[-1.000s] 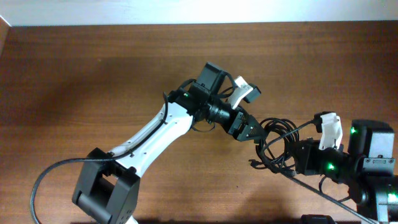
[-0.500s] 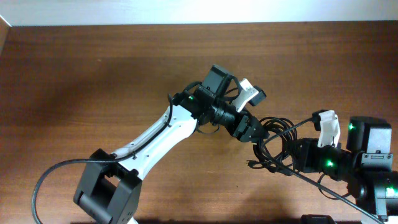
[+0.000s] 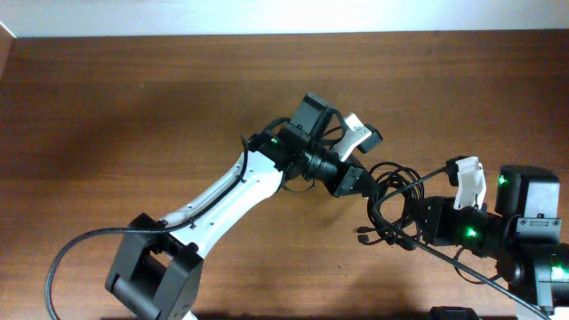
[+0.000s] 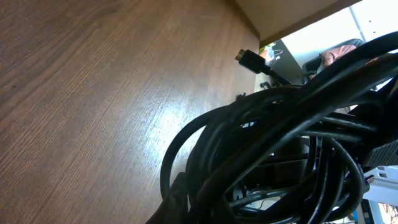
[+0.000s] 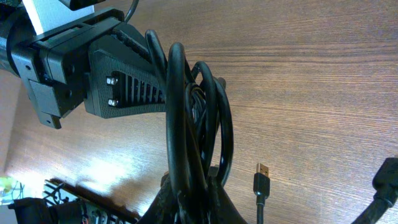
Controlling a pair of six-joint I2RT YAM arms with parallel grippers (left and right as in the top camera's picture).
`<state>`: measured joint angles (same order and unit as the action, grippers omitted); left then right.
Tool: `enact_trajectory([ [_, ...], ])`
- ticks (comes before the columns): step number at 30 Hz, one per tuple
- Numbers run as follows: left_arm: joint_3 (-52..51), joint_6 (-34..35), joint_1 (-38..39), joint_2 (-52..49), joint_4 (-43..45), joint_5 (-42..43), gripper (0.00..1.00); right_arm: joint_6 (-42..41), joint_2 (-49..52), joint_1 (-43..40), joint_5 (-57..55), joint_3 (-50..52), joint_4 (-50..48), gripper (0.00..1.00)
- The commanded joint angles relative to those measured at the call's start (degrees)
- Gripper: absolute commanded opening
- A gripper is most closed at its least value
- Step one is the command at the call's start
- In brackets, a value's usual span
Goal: Untangle cables
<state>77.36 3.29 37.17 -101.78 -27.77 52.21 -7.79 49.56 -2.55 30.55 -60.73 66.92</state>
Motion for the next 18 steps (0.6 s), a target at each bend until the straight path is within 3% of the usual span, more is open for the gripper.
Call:
enact_trajectory([
  [1, 0.7, 0.0, -0.1, 1.4, 0.3, -1.0, 0.00, -0.2, -0.4, -0.1, 2.2, -0.3, -0.3, 0.09],
  [2, 0.7, 0.0, -0.1, 1.4, 0.3, -1.0, 0.00, -0.2, -0.4, -0.1, 2.2, -0.3, -0.3, 0.09],
  [5, 0.7, 0.5, -0.1, 1.4, 0.9, -1.0, 0.00, -0.2, -0.4, -0.1, 2.2, -0.3, -0.3, 0.28],
  [7, 0.7, 1.4, -0.1, 1.4, 1.9, 0.5, 0.00, -0.2, -0.4, -0.1, 2.2, -0.3, -0.3, 0.67],
  [8, 0.7, 1.4, -0.1, 1.4, 3.0, 2.9, 0.00, -0.2, -0.4, -0.1, 2.2, -0.3, -0.1, 0.81],
  [9, 0.7, 1.4, -0.1, 1.4, 4.2, 4.7, 0.00, -0.1, -0.4, -0.1, 2.2, -0.3, -0.1, 0.89],
  [12, 0.7, 1.4, -0.1, 1.4, 7.6, 10.0, 0.00, 0.0, -0.4, -0.1, 1.8, -0.3, -0.1, 0.94],
  [18, 0.7, 1.4, -0.1, 1.4, 7.3, 9.3, 0.00, 0.0, -0.4, -0.1, 1.8, -0.3, 0.1, 0.94],
])
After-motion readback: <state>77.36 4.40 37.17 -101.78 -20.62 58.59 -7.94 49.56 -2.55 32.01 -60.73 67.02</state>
